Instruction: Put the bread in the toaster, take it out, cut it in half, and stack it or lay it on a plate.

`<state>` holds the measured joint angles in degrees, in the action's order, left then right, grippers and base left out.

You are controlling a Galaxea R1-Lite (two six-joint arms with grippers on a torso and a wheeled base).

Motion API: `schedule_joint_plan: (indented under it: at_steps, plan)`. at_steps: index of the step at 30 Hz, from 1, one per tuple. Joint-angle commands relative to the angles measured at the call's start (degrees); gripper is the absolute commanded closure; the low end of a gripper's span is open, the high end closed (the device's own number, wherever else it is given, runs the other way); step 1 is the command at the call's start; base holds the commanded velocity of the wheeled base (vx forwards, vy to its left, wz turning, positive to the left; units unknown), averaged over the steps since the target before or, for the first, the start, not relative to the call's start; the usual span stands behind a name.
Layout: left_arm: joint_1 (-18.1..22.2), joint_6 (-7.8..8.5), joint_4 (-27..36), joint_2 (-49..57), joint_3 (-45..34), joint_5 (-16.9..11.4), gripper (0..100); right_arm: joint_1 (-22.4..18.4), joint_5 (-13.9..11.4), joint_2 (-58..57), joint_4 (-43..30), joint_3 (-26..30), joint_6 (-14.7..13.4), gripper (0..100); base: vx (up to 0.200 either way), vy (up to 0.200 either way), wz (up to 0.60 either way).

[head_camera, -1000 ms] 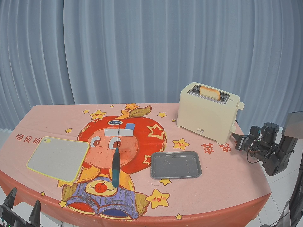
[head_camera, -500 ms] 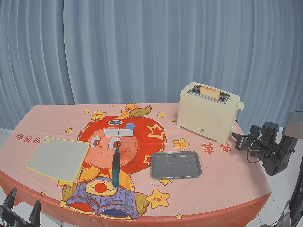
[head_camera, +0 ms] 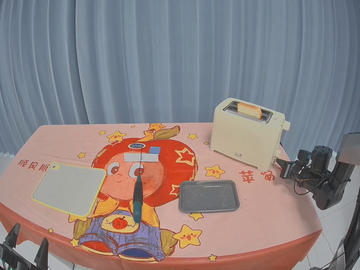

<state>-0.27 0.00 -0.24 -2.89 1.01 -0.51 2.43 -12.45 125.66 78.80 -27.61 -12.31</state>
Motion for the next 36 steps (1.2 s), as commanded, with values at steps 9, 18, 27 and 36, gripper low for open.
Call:
schedule_joint_plan:
  at_steps: [9, 18, 27, 36]
  plan:
    - [0.0, 0.00, 0.0, 0.0, -1.0, 0.0, 0, 0.7, 0.0, -2.1, 0.0, 1.2, 0.0, 100, 0.000, 0.000, 0.00]
    - [0.0, 0.00, 0.0, 0.0, -1.0, 0.0, 0, 1.6, 0.0, -7.7, -0.1, 3.1, 0.1, 100, 0.000, 0.000, 0.00]
    - [0.0, 0.00, 0.0, 0.0, -1.0, 0.0, 0, 2.3, 0.0, -14.0, -1.0, 4.1, 0.1, 100, 0.000, 0.000, 0.00]
    - [0.0, 0.00, 0.0, 0.0, -1.0, 0.0, 0, 2.8, 0.0, -18.3, -1.0, 4.1, 0.2, 100, 0.000, 0.000, 0.00]
